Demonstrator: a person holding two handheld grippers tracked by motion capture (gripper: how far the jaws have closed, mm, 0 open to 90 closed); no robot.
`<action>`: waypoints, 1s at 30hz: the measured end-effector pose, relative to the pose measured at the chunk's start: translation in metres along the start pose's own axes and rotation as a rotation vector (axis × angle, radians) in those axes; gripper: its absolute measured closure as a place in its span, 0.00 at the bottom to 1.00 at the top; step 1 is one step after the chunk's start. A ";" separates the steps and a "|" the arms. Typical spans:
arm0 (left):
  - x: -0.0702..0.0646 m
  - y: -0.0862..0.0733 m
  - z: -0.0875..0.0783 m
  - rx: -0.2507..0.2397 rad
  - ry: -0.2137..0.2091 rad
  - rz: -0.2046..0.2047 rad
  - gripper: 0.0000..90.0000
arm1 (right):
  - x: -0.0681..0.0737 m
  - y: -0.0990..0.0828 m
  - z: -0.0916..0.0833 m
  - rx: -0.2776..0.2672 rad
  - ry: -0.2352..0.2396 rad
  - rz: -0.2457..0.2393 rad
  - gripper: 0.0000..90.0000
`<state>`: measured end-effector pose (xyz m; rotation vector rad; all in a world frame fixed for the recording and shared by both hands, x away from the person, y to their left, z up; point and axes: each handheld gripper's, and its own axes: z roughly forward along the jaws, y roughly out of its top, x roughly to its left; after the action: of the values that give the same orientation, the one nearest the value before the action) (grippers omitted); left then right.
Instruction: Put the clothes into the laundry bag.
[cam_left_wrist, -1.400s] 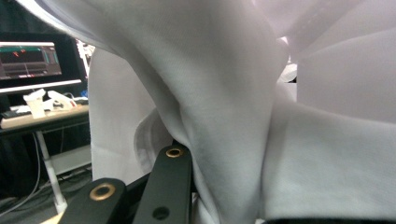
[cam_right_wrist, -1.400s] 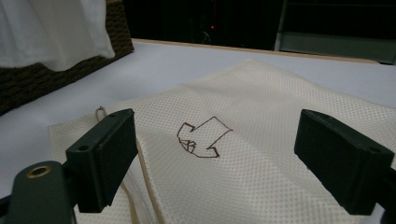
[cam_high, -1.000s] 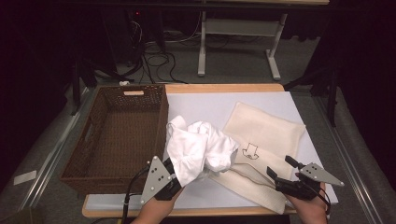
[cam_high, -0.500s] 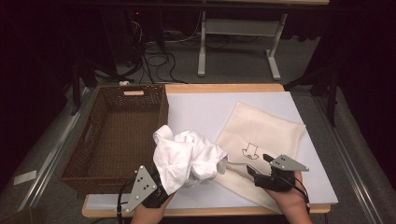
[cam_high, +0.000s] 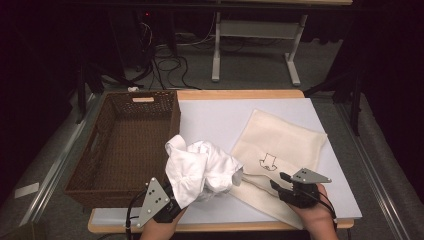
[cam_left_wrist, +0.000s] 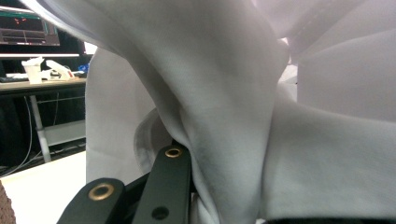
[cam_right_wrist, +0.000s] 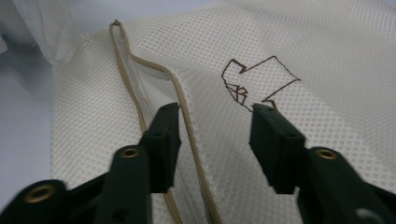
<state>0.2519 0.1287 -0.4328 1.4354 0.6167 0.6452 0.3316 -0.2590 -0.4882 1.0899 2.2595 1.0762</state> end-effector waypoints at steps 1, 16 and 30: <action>0.000 0.000 0.000 0.000 0.001 0.001 0.86 | -0.001 0.000 0.001 0.008 0.007 0.011 0.68; 0.008 0.005 -0.008 -0.034 0.026 -0.026 0.86 | 0.012 0.042 0.035 -0.058 -0.004 0.029 0.99; -0.019 -0.013 0.013 0.035 -0.037 -0.027 0.86 | 0.013 0.035 0.008 -0.169 0.007 0.053 0.98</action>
<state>0.2485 0.1051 -0.4451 1.4659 0.6200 0.5883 0.3452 -0.2312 -0.4663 1.0826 2.1115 1.2678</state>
